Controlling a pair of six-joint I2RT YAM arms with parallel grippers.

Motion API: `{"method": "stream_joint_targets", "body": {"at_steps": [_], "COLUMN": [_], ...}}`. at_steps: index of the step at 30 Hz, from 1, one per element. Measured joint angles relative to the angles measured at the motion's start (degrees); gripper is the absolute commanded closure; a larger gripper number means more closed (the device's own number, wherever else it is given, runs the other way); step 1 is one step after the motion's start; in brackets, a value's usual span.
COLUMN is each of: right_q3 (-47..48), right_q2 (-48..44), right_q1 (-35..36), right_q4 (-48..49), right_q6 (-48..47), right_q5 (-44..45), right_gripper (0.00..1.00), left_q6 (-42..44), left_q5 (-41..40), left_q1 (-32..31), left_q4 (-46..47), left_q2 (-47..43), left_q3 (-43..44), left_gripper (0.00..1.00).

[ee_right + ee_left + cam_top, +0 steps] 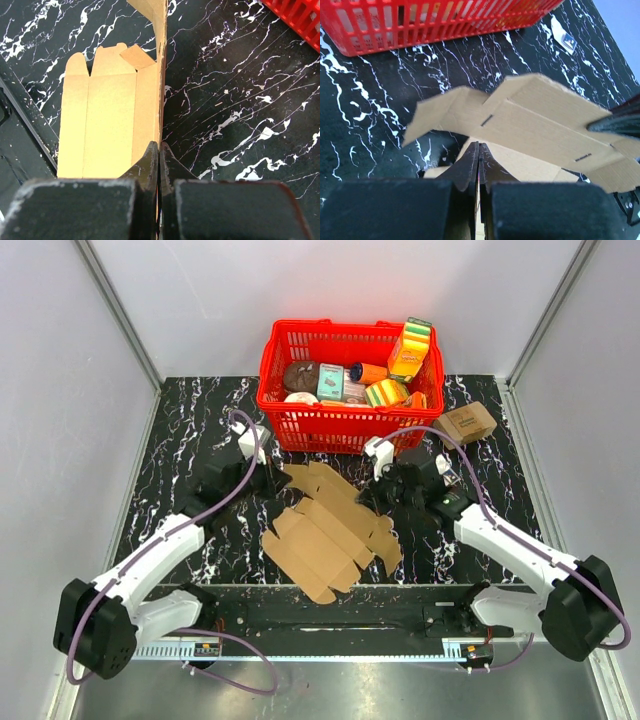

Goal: Fold the paper box

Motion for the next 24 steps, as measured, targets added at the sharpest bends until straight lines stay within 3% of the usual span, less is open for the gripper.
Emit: {"method": "stream_joint_targets", "body": {"at_steps": [24], "right_q3": [-0.1], "right_q2": [-0.6], "right_q1": [7.3], "right_q4": [-2.0], "right_q6": [-6.4], "right_q5": [5.0], "right_gripper": [1.0], "left_q6": [1.6], "left_q5": [-3.4], "left_q1": [0.2], "left_q4": [-0.4], "left_q2": [10.9], "left_q3": [7.5], "left_gripper": [1.0]}}
